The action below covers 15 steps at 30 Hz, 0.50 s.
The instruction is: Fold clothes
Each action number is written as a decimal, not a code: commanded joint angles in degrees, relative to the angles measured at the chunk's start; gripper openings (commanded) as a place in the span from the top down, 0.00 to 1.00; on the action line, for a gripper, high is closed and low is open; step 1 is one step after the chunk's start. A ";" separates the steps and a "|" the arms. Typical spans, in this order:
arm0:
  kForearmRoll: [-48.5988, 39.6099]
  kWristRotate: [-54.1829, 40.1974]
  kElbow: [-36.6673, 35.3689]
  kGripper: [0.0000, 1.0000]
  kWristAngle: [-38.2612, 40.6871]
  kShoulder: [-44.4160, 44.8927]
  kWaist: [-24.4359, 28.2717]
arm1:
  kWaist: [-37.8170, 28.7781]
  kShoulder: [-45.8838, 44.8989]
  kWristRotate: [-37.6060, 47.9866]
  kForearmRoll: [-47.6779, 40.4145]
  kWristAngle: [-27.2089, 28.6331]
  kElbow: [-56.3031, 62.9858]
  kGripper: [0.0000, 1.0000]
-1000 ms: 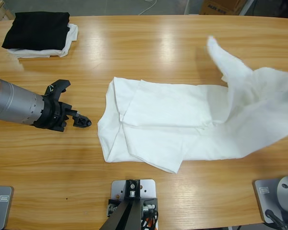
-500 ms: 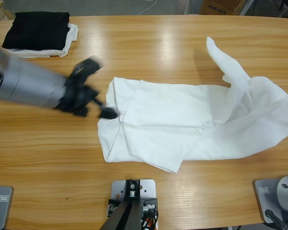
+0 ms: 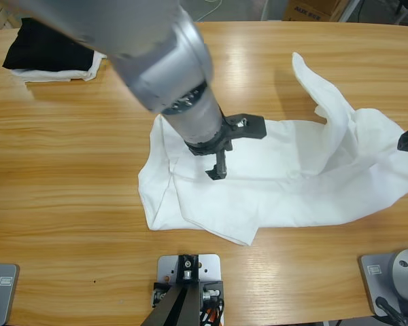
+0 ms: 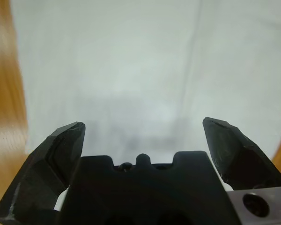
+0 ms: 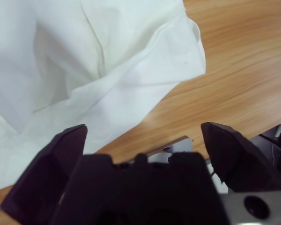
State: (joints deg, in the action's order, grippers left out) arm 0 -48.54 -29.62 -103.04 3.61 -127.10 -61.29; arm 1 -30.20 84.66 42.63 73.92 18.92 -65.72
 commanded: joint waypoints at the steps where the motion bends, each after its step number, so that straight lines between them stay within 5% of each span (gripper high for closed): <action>1: -7.67 -1.95 -4.12 0.03 -0.78 -8.72 -1.02 | -0.39 1.19 -1.02 -3.27 -1.64 2.16 0.00; 15: -12.00 0.71 9.71 0.05 -6.91 -6.68 3.36 | -0.39 1.56 -1.06 -4.04 -3.01 2.57 0.00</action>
State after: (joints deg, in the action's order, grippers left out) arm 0 -59.50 -29.98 -104.44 1.48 -132.46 -61.76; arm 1 -30.20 84.84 42.20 70.55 16.86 -64.95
